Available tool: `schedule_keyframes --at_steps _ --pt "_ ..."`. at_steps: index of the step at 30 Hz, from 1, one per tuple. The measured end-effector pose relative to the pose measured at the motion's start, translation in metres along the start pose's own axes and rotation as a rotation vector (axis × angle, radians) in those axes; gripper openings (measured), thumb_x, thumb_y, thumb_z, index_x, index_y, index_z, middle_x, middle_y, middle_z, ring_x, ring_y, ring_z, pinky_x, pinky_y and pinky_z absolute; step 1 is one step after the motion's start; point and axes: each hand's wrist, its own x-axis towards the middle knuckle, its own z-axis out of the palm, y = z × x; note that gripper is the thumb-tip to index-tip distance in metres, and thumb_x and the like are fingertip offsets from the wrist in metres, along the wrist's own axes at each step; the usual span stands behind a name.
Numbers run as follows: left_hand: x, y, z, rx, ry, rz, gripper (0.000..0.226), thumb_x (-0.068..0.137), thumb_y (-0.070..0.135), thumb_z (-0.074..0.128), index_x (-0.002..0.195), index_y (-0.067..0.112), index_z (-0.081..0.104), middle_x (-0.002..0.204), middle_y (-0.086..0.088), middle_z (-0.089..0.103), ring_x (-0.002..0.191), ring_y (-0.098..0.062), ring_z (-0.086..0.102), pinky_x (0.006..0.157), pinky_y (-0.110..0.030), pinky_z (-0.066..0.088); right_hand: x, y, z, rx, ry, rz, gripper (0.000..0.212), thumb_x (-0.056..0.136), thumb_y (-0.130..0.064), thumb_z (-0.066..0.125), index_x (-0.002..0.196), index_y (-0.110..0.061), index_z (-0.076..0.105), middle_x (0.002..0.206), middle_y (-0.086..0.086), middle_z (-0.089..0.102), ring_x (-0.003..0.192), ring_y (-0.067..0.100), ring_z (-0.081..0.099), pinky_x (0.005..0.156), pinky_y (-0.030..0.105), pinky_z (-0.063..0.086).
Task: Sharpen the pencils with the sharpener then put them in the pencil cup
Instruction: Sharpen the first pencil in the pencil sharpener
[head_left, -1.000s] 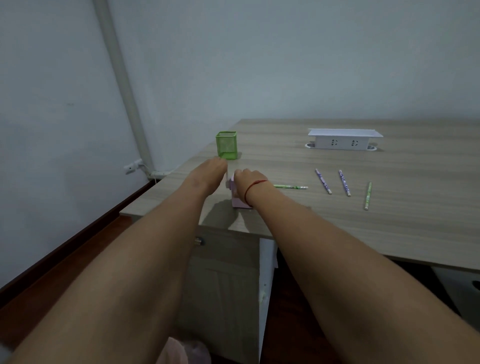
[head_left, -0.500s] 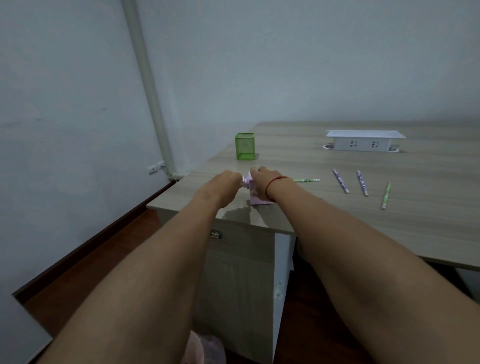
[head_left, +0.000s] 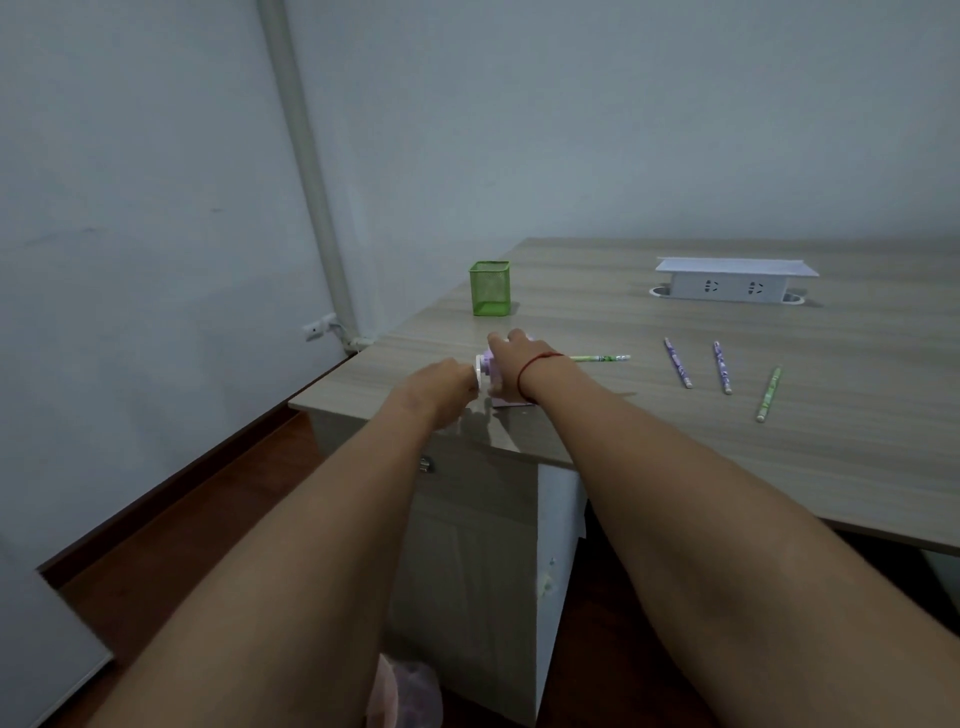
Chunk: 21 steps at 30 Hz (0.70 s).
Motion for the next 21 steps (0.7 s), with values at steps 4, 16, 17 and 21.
schedule_keyframes --at_steps 4,16,17,21 --pt "0.004 -0.007 0.017 0.022 -0.025 0.026 0.022 0.094 0.011 0.044 0.099 0.006 0.065 0.101 -0.014 0.066 0.089 -0.027 0.061 0.073 -0.030 0.042 0.006 0.004 0.007 0.030 0.045 0.004 0.055 0.088 -0.034 0.055 0.137 -0.016 0.038 0.142 0.013 0.039 0.132 0.035 0.041 0.105 0.050 0.040" --pt "0.035 -0.026 0.037 -0.090 -0.014 0.079 0.022 0.096 0.022 0.047 0.104 0.012 0.064 0.104 -0.011 0.065 0.088 -0.022 0.059 0.081 -0.032 0.046 0.009 0.005 0.013 0.029 0.108 -0.017 0.053 0.092 -0.040 0.044 0.139 -0.016 0.038 0.139 0.015 0.042 0.122 0.037 0.049 0.099 0.050 0.044" --pt "0.039 -0.027 0.037 -0.081 -0.013 0.086 0.022 0.095 0.022 0.048 0.104 0.011 0.064 0.104 -0.011 0.065 0.087 -0.022 0.059 0.081 -0.033 0.047 0.008 0.004 0.013 0.030 0.117 -0.018 0.053 0.092 -0.040 0.044 0.139 -0.016 0.038 0.139 0.015 0.043 0.122 0.037 0.049 0.098 0.050 0.045" --pt "0.052 -0.031 0.033 -0.031 0.006 0.123 0.015 0.091 0.018 0.055 0.099 0.009 0.063 0.102 -0.013 0.065 0.083 -0.022 0.058 0.080 -0.035 0.048 0.007 0.004 0.014 0.001 0.163 -0.030 0.051 0.091 -0.039 0.045 0.136 -0.016 0.040 0.137 0.013 0.045 0.120 0.036 0.051 0.093 0.044 0.044"
